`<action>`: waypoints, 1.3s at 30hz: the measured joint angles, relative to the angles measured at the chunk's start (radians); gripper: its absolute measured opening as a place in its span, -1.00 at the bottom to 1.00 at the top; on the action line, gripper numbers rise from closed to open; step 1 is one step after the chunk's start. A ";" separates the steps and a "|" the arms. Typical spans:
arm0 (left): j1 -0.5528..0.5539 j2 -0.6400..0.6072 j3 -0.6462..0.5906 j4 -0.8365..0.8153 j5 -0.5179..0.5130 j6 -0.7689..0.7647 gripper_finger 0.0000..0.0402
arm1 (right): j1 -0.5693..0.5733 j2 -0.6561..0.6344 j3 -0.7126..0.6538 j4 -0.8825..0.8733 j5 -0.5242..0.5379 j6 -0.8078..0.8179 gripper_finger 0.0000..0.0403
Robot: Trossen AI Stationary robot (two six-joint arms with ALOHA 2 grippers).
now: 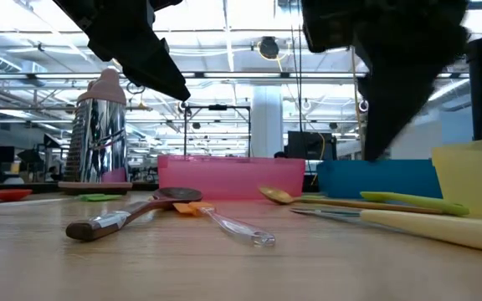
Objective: Pick & Place Kitchen Items
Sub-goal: Put the yellow knife into the pink bin
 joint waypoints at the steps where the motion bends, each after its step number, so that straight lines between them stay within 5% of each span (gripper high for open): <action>1: 0.000 0.000 0.000 0.000 0.000 0.000 -0.11 | 0.009 0.014 0.000 0.003 0.000 0.014 -0.31; 11: 0.000 0.000 0.000 -0.001 0.000 -0.004 -0.11 | 0.031 0.106 0.002 -0.027 0.002 0.081 -0.31; 22: 0.000 0.000 0.000 0.000 0.000 -0.008 -0.11 | 0.021 0.046 0.003 0.082 0.055 0.184 -0.33; 27: 0.000 0.000 0.000 -0.001 0.000 -0.008 -0.11 | 0.020 0.058 -0.011 0.237 0.096 0.127 -0.33; 39: 0.000 0.000 0.000 -0.007 0.000 -0.019 -0.11 | 0.027 0.107 -0.089 0.253 0.091 0.009 -0.33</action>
